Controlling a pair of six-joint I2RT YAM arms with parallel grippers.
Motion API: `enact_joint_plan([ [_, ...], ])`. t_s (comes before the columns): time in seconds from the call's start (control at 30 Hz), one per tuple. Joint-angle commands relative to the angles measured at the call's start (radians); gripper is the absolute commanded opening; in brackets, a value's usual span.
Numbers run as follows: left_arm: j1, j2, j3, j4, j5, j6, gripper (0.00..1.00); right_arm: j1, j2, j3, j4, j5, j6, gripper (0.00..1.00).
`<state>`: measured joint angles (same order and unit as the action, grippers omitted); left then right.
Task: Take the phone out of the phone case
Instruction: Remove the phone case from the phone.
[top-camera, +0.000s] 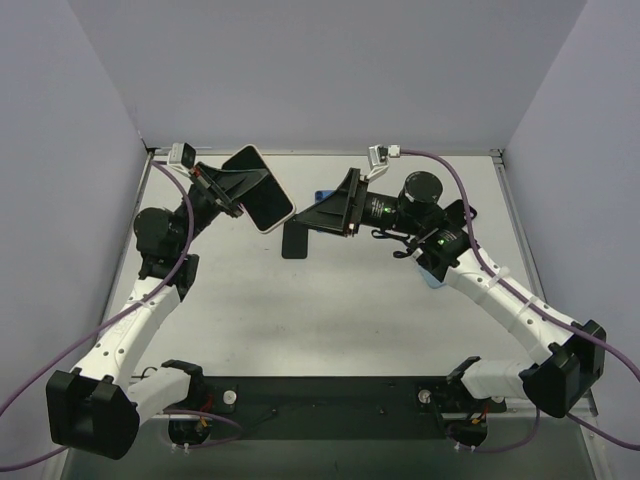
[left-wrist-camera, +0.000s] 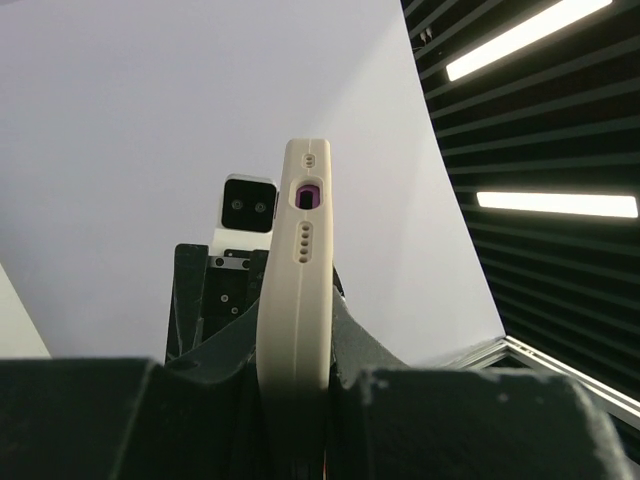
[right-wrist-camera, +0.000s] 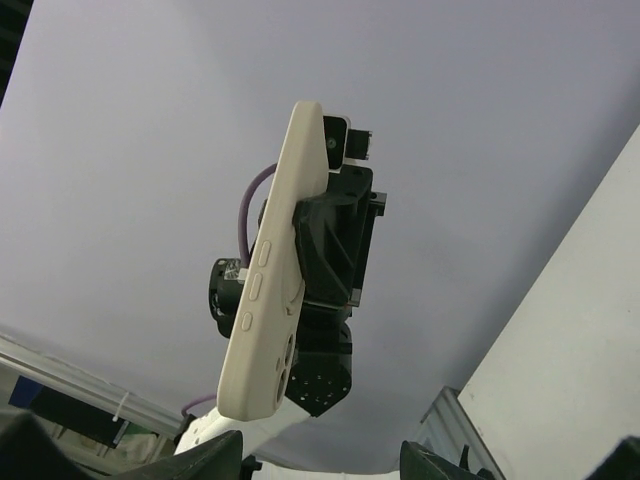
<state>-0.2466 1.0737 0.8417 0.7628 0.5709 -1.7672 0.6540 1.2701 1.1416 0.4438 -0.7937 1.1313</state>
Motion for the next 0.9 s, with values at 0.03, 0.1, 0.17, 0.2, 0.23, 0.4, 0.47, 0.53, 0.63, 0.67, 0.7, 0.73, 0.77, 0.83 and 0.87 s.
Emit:
enact_joint_plan([
  [0.03, 0.004, -0.015, 0.005, 0.061, 0.004, 0.012, 0.0, 0.024, 0.009, 0.049, 0.033, -0.038, -0.025, 0.57],
  [0.1, 0.004, -0.015, 0.002, 0.059, 0.006, 0.014, 0.0, 0.022, 0.006, 0.046, 0.068, -0.042, -0.013, 0.57],
  [0.17, 0.006, -0.015, 0.0, 0.061, 0.007, 0.014, 0.0, 0.022, 0.006, 0.047, 0.094, -0.042, 0.001, 0.56],
  [0.2, 0.006, -0.012, 0.0, 0.061, 0.006, 0.014, 0.0, 0.024, 0.006, 0.049, 0.101, -0.044, 0.004, 0.56],
  [0.23, 0.006, -0.012, 0.0, 0.061, 0.006, 0.012, 0.0, 0.024, 0.008, 0.053, 0.101, -0.042, 0.002, 0.56],
  [0.4, 0.006, -0.009, 0.0, 0.063, 0.009, 0.014, 0.0, 0.024, 0.024, 0.081, 0.104, -0.044, 0.005, 0.55],
  [0.47, 0.004, -0.008, 0.0, 0.073, 0.012, 0.011, 0.0, 0.026, 0.037, 0.09, 0.105, -0.044, 0.012, 0.5],
  [0.53, 0.006, -0.008, 0.0, 0.081, 0.014, 0.009, 0.0, 0.03, 0.048, 0.093, 0.121, -0.044, 0.022, 0.45],
  [0.63, 0.004, -0.011, -0.001, 0.087, 0.015, 0.006, 0.0, 0.035, 0.067, 0.099, 0.153, -0.048, 0.048, 0.39],
  [0.67, 0.004, -0.011, -0.001, 0.09, 0.015, 0.005, 0.0, 0.036, 0.077, 0.099, 0.162, -0.05, 0.056, 0.38],
  [0.7, 0.006, -0.011, -0.001, 0.092, 0.017, 0.005, 0.0, 0.038, 0.081, 0.104, 0.17, -0.052, 0.062, 0.37],
  [0.73, 0.006, -0.009, -0.001, 0.09, 0.017, 0.005, 0.0, 0.039, 0.083, 0.107, 0.171, -0.053, 0.064, 0.34],
  [0.77, 0.006, -0.012, -0.003, 0.092, 0.017, 0.005, 0.0, 0.044, 0.09, 0.11, 0.171, -0.052, 0.065, 0.31],
  [0.83, 0.006, -0.011, -0.001, 0.095, 0.02, 0.005, 0.0, 0.05, 0.095, 0.107, 0.188, -0.044, 0.082, 0.21],
  [0.87, 0.006, -0.008, -0.001, 0.098, 0.021, 0.003, 0.0, 0.053, 0.104, 0.109, 0.197, -0.045, 0.09, 0.16],
])
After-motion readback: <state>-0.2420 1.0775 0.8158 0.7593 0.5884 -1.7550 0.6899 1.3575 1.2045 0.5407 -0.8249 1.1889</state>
